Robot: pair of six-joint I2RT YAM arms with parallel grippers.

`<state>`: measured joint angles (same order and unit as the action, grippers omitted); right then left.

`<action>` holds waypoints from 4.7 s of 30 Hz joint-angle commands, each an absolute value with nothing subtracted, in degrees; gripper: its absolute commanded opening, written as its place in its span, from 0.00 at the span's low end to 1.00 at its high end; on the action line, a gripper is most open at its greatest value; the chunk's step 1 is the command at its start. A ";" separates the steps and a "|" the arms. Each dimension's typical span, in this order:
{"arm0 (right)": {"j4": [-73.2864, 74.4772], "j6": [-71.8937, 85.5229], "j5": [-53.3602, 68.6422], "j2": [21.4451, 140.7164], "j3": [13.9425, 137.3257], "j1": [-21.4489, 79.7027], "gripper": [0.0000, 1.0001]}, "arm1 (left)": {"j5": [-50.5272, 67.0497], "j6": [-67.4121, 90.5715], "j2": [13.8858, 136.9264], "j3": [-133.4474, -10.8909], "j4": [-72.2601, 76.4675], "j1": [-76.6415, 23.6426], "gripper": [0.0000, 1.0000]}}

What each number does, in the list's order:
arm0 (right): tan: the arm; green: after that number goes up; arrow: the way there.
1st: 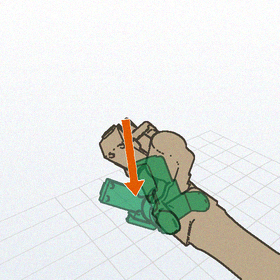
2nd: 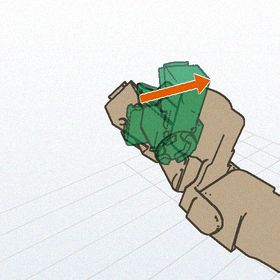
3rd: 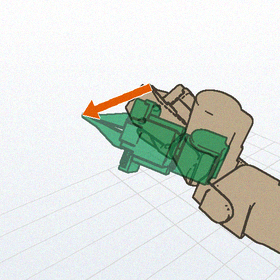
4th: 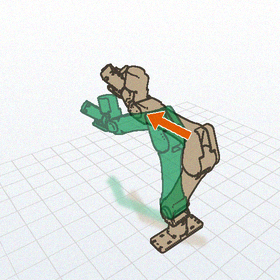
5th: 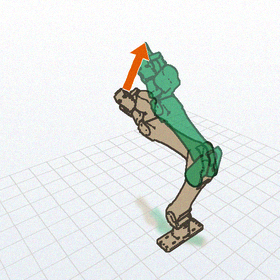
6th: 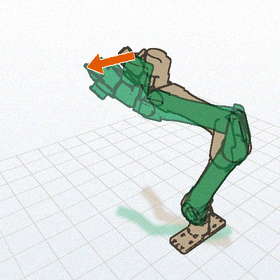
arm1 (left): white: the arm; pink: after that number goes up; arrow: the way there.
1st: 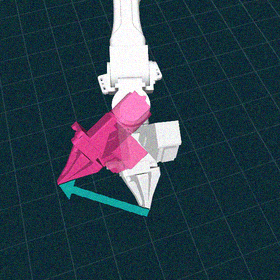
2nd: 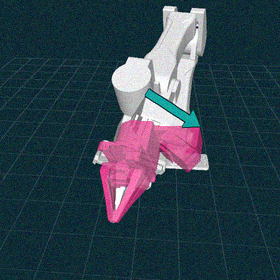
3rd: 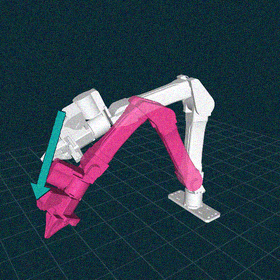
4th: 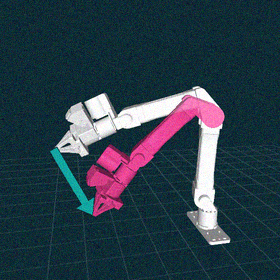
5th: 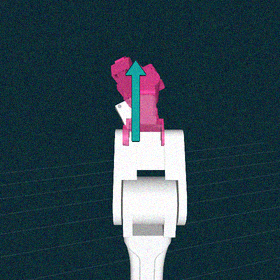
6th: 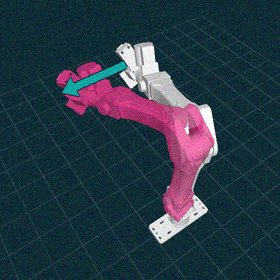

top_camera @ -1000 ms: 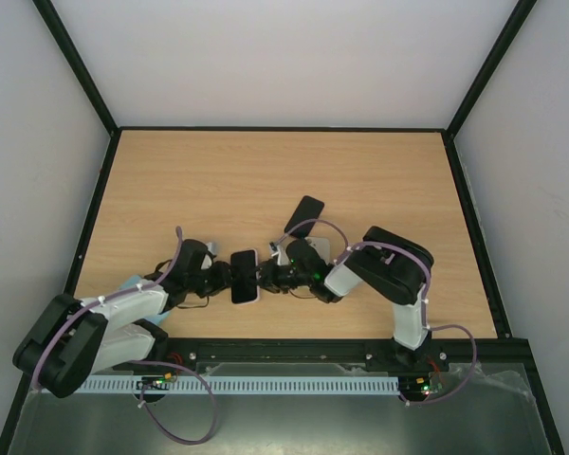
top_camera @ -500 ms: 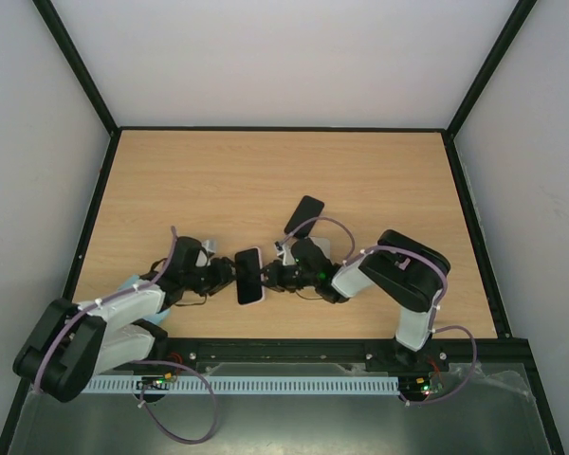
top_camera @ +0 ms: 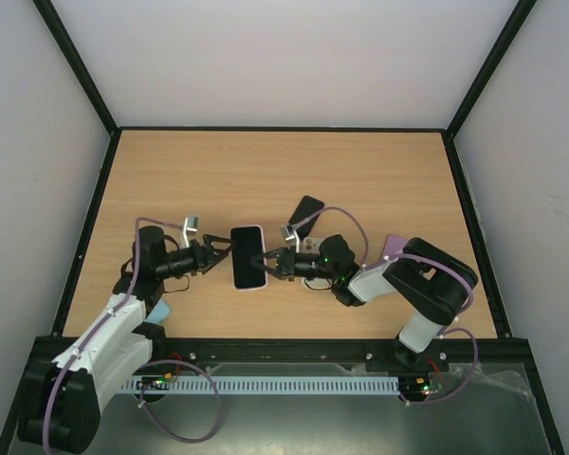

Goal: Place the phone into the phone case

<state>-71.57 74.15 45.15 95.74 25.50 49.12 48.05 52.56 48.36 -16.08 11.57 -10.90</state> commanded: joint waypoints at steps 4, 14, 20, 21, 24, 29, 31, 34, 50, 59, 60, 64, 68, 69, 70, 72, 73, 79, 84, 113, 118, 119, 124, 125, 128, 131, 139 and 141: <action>-107.25 91.24 52.28 98.46 25.23 49.31 0.05 | 59.19 66.51 42.56 -16.25 32.18 -11.34 0.81; -108.72 90.45 51.69 97.72 23.30 49.47 0.05 | 56.73 80.25 43.65 -13.35 50.92 -13.94 0.34; -108.81 90.53 52.02 97.70 22.55 49.46 0.08 | 56.07 82.89 45.04 -12.72 55.19 -14.36 0.09; -108.81 90.57 52.11 97.71 22.53 49.48 0.09 | 56.01 82.77 45.20 -12.74 55.04 -14.52 0.04; -108.80 90.62 52.01 97.58 22.68 49.43 0.11 | 55.51 79.10 45.26 -13.63 49.77 -14.89 0.02; -108.81 90.90 51.47 97.18 22.81 49.47 0.11 | 54.45 71.96 44.21 -16.24 36.79 -15.63 0.03; -108.81 90.84 51.65 96.63 22.78 49.47 0.10 | 54.62 72.02 43.40 -16.53 36.19 -15.75 0.25; -108.81 90.86 51.86 95.41 22.77 49.57 0.10 | 54.91 72.31 42.90 -16.39 37.07 -15.92 0.47; -108.79 91.72 54.16 92.70 22.75 49.74 0.15 | 53.60 78.38 46.11 -14.64 48.53 -16.26 0.04; -102.77 89.45 50.73 92.53 22.43 49.70 0.16 | 50.93 59.09 45.36 -23.46 17.31 -16.36 0.02; -102.75 89.39 50.79 92.36 22.48 49.74 0.13 | 51.00 58.45 45.17 -23.96 15.85 -16.35 0.03; -102.82 89.47 51.62 90.94 22.94 49.73 0.10 | 53.83 64.82 43.87 -21.70 25.78 -16.37 0.40; -102.85 89.56 52.40 88.63 23.18 49.85 0.10 | 54.60 74.90 43.77 -16.87 40.53 -16.44 0.58; -102.65 89.52 52.54 88.09 23.24 49.94 0.10 | 54.58 76.45 44.15 -16.08 43.22 -16.48 0.59; -102.39 89.50 52.70 87.70 23.32 50.11 0.10 | 54.54 77.52 44.53 -15.58 45.04 -16.47 0.59; -101.86 89.31 52.90 87.14 23.46 50.55 0.10 | 54.32 77.81 45.18 -15.53 45.76 -16.54 0.58; -101.37 89.18 53.05 86.91 23.59 50.74 0.10 | 54.22 77.52 45.36 -15.74 45.36 -16.60 0.54; -96.04 86.07 52.81 86.28 23.32 50.96 0.14 | 53.48 74.11 45.58 -17.17 39.83 -16.58 0.10; -82.12 78.59 48.97 84.68 23.28 50.96 0.23 | 51.81 60.47 45.82 -22.12 20.03 -16.61 0.02; -58.72 70.30 27.08 79.13 32.52 50.31 0.10 | 56.56 54.45 49.01 -20.08 14.97 -19.27 0.02; -58.72 70.29 27.37 78.05 30.87 49.64 0.20 | 56.64 49.28 49.45 -22.35 10.29 -19.33 0.02; -58.93 70.54 27.36 77.78 30.59 49.55 0.24 | 56.78 48.67 49.29 -22.74 9.92 -19.34 0.02; -59.61 73.36 26.96 77.36 31.26 48.78 0.33 | 59.12 48.30 48.33 -22.83 11.82 -19.31 0.02; -60.53 74.38 27.38 77.68 31.54 48.78 0.33 | 58.72 48.33 48.01 -22.85 11.86 -19.31 0.02; -65.23 78.04 29.87 79.33 31.35 48.78 0.32 | 57.05 48.60 47.66 -22.85 12.32 -19.25 0.02; -68.06 79.35 30.47 80.35 30.23 48.75 0.20 | 56.54 48.69 48.82 -22.84 13.18 -19.27 0.02; -71.15 80.28 33.47 81.57 27.89 48.69 0.34 | 52.46 52.34 50.01 -22.61 17.87 -19.28 0.02; -69.14 79.01 32.97 81.34 26.80 48.64 0.32 | 51.00 52.00 51.05 -23.22 17.50 -19.30 0.02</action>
<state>-62.11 78.72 31.44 82.19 28.01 48.49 55.18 52.51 49.60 -22.65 17.23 -19.05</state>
